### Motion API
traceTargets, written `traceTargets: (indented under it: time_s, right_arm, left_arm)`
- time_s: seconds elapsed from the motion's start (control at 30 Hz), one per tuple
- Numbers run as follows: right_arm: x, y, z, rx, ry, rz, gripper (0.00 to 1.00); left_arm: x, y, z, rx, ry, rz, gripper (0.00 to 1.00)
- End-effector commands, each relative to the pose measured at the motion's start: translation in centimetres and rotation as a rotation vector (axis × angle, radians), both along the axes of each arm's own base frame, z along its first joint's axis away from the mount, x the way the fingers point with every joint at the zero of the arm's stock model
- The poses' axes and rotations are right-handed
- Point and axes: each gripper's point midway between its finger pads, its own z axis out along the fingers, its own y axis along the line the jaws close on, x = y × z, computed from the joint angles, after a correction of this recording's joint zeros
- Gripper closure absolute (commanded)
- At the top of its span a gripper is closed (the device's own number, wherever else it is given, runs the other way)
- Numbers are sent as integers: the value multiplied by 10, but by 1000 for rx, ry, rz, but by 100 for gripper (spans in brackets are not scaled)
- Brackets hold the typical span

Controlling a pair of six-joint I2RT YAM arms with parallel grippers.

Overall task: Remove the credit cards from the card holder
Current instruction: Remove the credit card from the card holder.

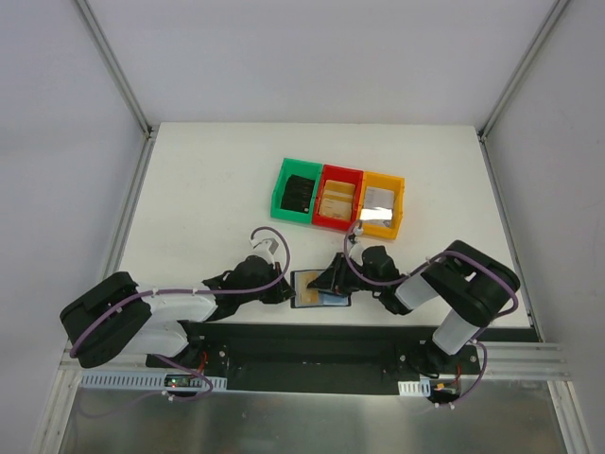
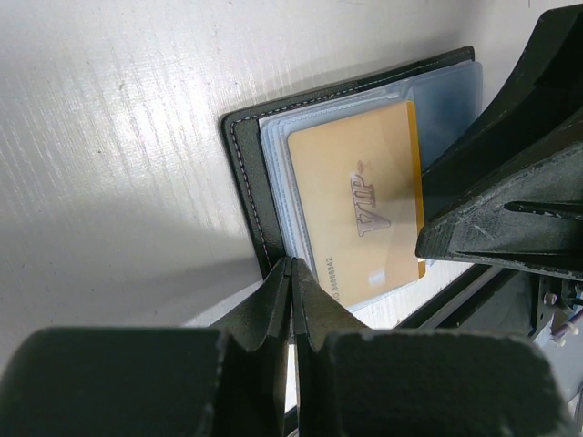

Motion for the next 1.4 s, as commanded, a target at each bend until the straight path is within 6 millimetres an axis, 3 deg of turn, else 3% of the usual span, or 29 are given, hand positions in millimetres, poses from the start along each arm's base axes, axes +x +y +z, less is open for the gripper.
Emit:
traceTargets:
  time_s: [0.0, 1.37]
  right_arm:
    - [2, 2, 21, 69, -55, 11, 67]
    - [5, -15, 19, 50, -62, -20, 80]
  left_arm:
    - [-5, 22, -21, 94, 27, 42, 100]
    - [-6, 26, -23, 99, 35, 63, 100]
